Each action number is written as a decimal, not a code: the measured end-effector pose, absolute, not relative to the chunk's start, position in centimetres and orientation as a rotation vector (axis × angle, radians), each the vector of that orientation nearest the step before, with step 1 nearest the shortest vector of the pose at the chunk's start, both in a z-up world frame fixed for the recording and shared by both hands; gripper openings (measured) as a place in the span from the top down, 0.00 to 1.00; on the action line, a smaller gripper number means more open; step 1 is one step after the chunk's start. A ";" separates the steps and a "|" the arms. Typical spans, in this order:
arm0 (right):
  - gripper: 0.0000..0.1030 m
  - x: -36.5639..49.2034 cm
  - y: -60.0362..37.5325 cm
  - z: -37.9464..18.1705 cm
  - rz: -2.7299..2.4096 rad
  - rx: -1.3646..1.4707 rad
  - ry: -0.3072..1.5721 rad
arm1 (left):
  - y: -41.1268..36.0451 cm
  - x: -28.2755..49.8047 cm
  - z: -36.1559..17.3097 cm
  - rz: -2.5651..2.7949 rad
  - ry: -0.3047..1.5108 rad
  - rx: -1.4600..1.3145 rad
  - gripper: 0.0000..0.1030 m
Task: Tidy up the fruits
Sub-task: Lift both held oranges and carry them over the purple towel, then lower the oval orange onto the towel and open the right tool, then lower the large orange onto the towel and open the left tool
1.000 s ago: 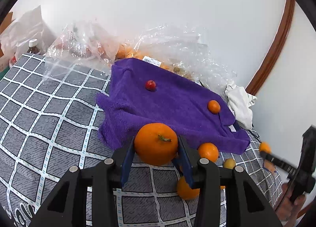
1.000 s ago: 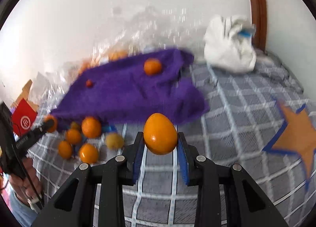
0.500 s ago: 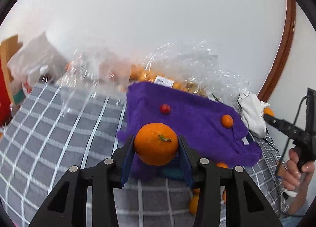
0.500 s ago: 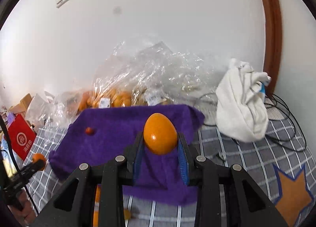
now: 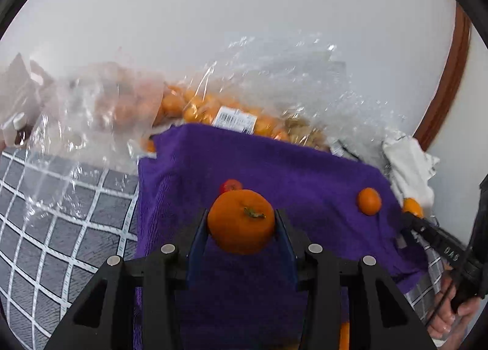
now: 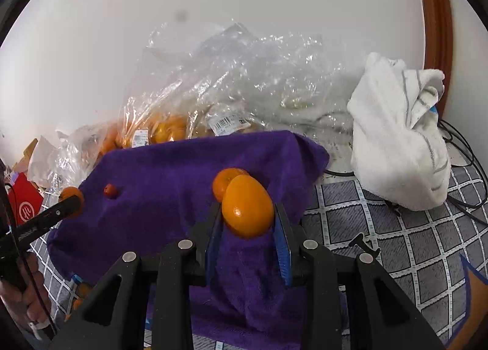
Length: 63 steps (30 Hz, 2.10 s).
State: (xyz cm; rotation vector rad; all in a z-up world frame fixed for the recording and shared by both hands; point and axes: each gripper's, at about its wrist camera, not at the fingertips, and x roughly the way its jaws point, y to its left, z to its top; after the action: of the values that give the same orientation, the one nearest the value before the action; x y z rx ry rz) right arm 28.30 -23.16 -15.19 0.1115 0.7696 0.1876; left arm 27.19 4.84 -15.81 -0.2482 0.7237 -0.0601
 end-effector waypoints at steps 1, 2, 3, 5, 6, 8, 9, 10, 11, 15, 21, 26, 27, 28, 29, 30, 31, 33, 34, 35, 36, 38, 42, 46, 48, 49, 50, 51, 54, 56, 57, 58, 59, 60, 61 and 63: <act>0.68 28.4 -23.1 -15.3 0.188 0.105 0.768 | 4.8 27.3 -16.1 -0.063 0.732 -0.246 0.60; 0.68 28.4 -23.0 -15.4 0.190 0.105 0.769 | 4.8 27.3 -16.4 -0.065 0.737 -0.241 0.60; 0.68 28.5 -23.0 -15.6 0.193 0.111 0.773 | 4.8 27.4 -16.6 -0.064 0.738 -0.234 0.60; 0.68 28.8 -23.2 -16.1 0.203 0.132 0.787 | 4.8 27.6 -17.0 -0.056 0.742 -0.234 0.60; 0.68 28.9 -23.1 -16.3 0.207 0.135 0.793 | 4.8 27.7 -17.2 -0.061 0.748 -0.237 0.60; 0.68 29.1 -22.8 -16.7 0.206 0.120 0.805 | 4.9 27.7 -17.2 -0.060 0.743 -0.230 0.60; 0.68 29.1 -22.5 -16.9 0.197 0.101 0.807 | 4.9 27.7 -17.3 -0.061 0.744 -0.232 0.60; 0.68 29.0 -22.3 -17.0 0.194 0.089 0.806 | 4.9 27.8 -17.3 -0.059 0.744 -0.231 0.60; 0.68 29.0 -22.1 -17.1 0.196 0.081 0.806 | 4.8 27.8 -17.3 -0.054 0.744 -0.225 0.60; 0.68 28.9 -21.1 -17.5 0.195 0.036 0.811 | 4.3 28.0 -17.5 -0.034 0.744 -0.182 0.60; 0.68 28.7 -20.1 -17.7 0.190 -0.026 0.813 | 4.2 28.1 -17.6 -0.027 0.747 -0.166 0.60; 0.68 28.6 -19.5 -18.0 0.184 -0.055 0.822 | 4.1 28.2 -17.7 -0.017 0.758 -0.138 0.60; 0.68 28.6 -19.5 -18.0 0.182 -0.054 0.823 | 4.1 28.2 -17.7 -0.017 0.758 -0.138 0.60; 0.68 28.6 -19.6 -18.0 0.182 -0.051 0.822 | 4.1 28.2 -17.7 -0.017 0.758 -0.138 0.60; 0.68 28.6 -19.6 -18.0 0.182 -0.048 0.822 | 4.1 28.2 -17.7 -0.016 0.758 -0.137 0.60; 0.68 28.5 -19.6 -17.9 0.181 -0.045 0.822 | 4.1 28.2 -17.7 -0.015 0.760 -0.135 0.60; 0.68 28.5 -19.6 -17.9 0.181 -0.045 0.822 | 4.0 28.2 -17.7 -0.015 0.760 -0.133 0.60; 0.68 28.4 -19.6 -17.9 0.180 -0.049 0.821 | 4.0 28.2 -17.7 -0.014 0.761 -0.132 0.60; 0.67 28.3 -19.6 -17.9 0.180 -0.052 0.819 | 4.0 28.2 -17.7 -0.015 0.761 -0.132 0.60; 0.67 28.4 -19.5 -17.8 0.180 -0.054 0.818 | 4.0 28.2 -17.7 -0.015 0.761 -0.132 0.60; 0.63 28.3 -19.5 -17.8 0.179 -0.056 0.816 | 4.0 28.2 -17.7 -0.015 0.761 -0.132 0.60; 0.55 28.2 -19.6 -17.7 0.178 -0.057 0.810 | 4.0 28.2 -17.7 -0.014 0.761 -0.132 0.60; 0.41 28.0 -19.7 -17.3 0.168 -0.054 0.789 | 4.0 28.2 -17.7 -0.015 0.761 -0.132 0.60; 0.37 27.6 -20.0 -16.7 0.158 -0.041 0.774 | 3.9 28.2 -17.7 -0.015 0.763 -0.129 0.59; 0.37 27.4 -20.3 -16.4 0.138 -0.026 0.771 | 3.9 28.2 -17.7 -0.016 0.761 -0.127 0.54; 0.37 27.0 -20.5 -16.1 0.128 -0.013 0.762 | 3.9 28.1 -17.6 -0.018 0.758 -0.127 0.52; 0.37 26.8 -20.6 -15.8 0.127 -0.004 0.754 | 3.9 28.1 -17.6 -0.020 0.755 -0.129 0.52; 0.37 26.5 -20.7 -15.6 0.130 0.003 0.748 | 4.0 28.0 -17.5 -0.024 0.749 -0.138 0.52; 0.37 25.7 -20.8 -14.5 0.138 0.026 0.724 | 4.7 27.6 -17.3 -0.035 0.728 -0.183 0.51; 0.37 25.2 -20.7 -14.0 0.136 0.020 0.713 | 5.2 27.2 -17.1 -0.035 0.707 -0.215 0.51; 0.37 24.9 -20.6 -13.8 0.138 0.012 0.706 | 5.5 27.0 -16.9 -0.036 0.697 -0.229 0.51; 0.37 24.5 -20.5 -13.5 0.144 0.001 0.700 | 5.8 26.8 -16.7 -0.035 0.686 -0.241 0.51; 0.37 24.2 -20.3 -13.2 0.150 -0.009 0.699 | 6.1 26.4 -16.5 -0.035 0.673 -0.255 0.51; 0.37 24.0 -20.1 -13.0 0.158 -0.013 0.702 | 6.3 26.3 -16.2 -0.035 0.666 -0.264 0.51; 0.37 23.8 -20.0 -12.8 0.177 -0.009 0.707 | 6.5 26.0 -15.9 -0.030 0.664 -0.271 0.51; 0.37 23.1 -19.9 -12.7 0.230 0.007 0.723 | 6.8 25.5 -15.3 -0.036 0.653 -0.281 0.51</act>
State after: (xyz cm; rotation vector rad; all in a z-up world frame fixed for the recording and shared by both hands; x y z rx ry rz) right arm 23.10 -19.89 -12.65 0.0067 0.7228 0.2305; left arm 25.55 6.83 -15.26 -0.2813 0.6534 -0.0364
